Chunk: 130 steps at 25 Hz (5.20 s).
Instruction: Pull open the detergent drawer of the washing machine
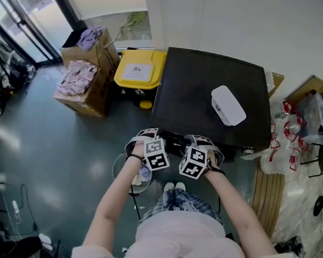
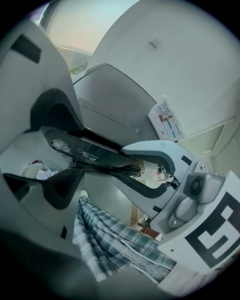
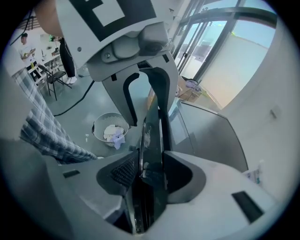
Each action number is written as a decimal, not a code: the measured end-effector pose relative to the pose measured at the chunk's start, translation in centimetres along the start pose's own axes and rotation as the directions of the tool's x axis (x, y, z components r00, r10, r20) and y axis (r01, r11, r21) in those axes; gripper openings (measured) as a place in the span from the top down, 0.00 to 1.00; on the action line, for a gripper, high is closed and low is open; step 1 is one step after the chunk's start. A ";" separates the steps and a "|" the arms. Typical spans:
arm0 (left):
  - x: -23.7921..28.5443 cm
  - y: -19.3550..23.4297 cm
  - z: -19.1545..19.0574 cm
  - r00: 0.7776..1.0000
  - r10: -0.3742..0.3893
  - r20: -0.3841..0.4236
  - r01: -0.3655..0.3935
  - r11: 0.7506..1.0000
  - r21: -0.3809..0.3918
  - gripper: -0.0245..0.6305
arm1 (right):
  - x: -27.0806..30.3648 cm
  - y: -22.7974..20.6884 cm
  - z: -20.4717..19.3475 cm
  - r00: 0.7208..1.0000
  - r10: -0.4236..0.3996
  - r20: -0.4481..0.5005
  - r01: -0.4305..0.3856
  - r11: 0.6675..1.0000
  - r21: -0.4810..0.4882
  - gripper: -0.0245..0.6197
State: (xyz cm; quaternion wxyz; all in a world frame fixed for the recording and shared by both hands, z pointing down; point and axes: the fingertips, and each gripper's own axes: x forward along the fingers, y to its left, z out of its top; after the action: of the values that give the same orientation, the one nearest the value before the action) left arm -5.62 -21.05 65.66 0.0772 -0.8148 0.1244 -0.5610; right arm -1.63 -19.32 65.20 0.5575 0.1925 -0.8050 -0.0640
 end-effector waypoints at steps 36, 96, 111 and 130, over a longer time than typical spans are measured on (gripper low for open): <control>0.3 0.8 -0.7 0.988 0.146 -0.048 -0.130 0.960 0.247 0.85 | 0.0 -0.7 0.4 0.997 -0.057 -0.060 0.057 0.998 0.006 0.87; -4.2 -11.5 -2.7 0.996 -0.045 -0.078 0.064 0.961 0.268 0.87 | -4.3 11.6 0.5 0.982 0.185 0.034 -0.186 0.982 0.033 0.89; -4.8 -14.3 -3.2 0.983 -0.169 -0.073 0.182 0.951 0.252 0.88 | -4.8 14.4 0.4 0.959 0.279 0.051 -0.281 0.959 0.039 0.89; -5.4 -17.9 -4.3 0.977 -0.210 -0.028 0.211 0.957 0.200 0.88 | -5.1 18.3 0.4 0.939 0.335 0.071 -0.339 0.939 0.053 0.89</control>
State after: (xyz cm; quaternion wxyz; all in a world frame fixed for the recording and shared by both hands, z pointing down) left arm -9.43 -2.32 67.09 0.0991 -0.8096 -0.0202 -0.5782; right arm -4.83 -0.59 66.42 0.5290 0.0677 -0.8443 0.0527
